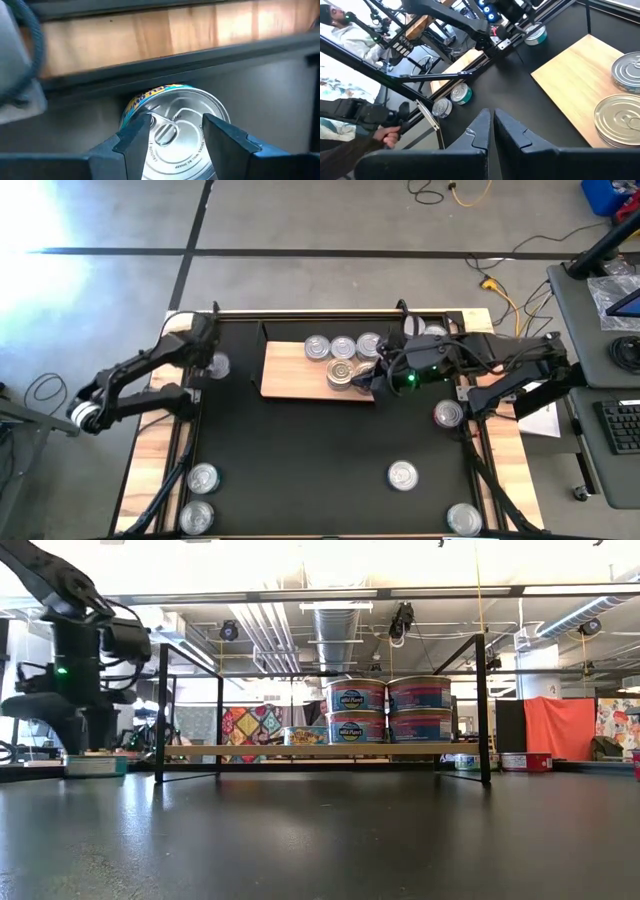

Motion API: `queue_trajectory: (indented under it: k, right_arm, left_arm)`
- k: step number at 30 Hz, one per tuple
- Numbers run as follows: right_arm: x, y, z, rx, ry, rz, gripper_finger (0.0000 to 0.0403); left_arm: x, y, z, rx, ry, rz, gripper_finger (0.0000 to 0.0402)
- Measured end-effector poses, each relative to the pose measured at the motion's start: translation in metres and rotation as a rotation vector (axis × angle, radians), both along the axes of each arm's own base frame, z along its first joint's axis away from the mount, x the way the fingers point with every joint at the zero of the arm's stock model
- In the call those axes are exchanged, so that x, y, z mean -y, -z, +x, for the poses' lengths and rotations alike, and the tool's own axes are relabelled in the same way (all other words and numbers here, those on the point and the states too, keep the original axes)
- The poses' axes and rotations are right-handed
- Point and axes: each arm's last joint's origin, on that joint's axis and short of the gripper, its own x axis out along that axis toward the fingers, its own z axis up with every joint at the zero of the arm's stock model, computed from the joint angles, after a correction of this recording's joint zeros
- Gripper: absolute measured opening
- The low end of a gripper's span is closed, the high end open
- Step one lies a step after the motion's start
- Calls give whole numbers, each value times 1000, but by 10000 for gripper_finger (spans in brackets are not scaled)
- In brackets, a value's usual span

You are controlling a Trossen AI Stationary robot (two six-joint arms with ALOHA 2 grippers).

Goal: Stack canned seafood by type on shelf
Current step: Stack the top left light blue tuna can on the light blue tuna can

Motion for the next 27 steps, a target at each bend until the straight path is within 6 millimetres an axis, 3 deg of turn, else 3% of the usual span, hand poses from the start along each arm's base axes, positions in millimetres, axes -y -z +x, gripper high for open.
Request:
queue_trajectory:
  k: [10, 27]
  right_arm:
    - [-15, 7, 18, 30, -31, 4, 13]
    - [-48, 10, 15, 29, -122, -32, 13]
  left_arm:
    - [49, 13, 19, -54, 317, 64, 170]
    - [102, 14, 40, 10, 534, 67, 152]
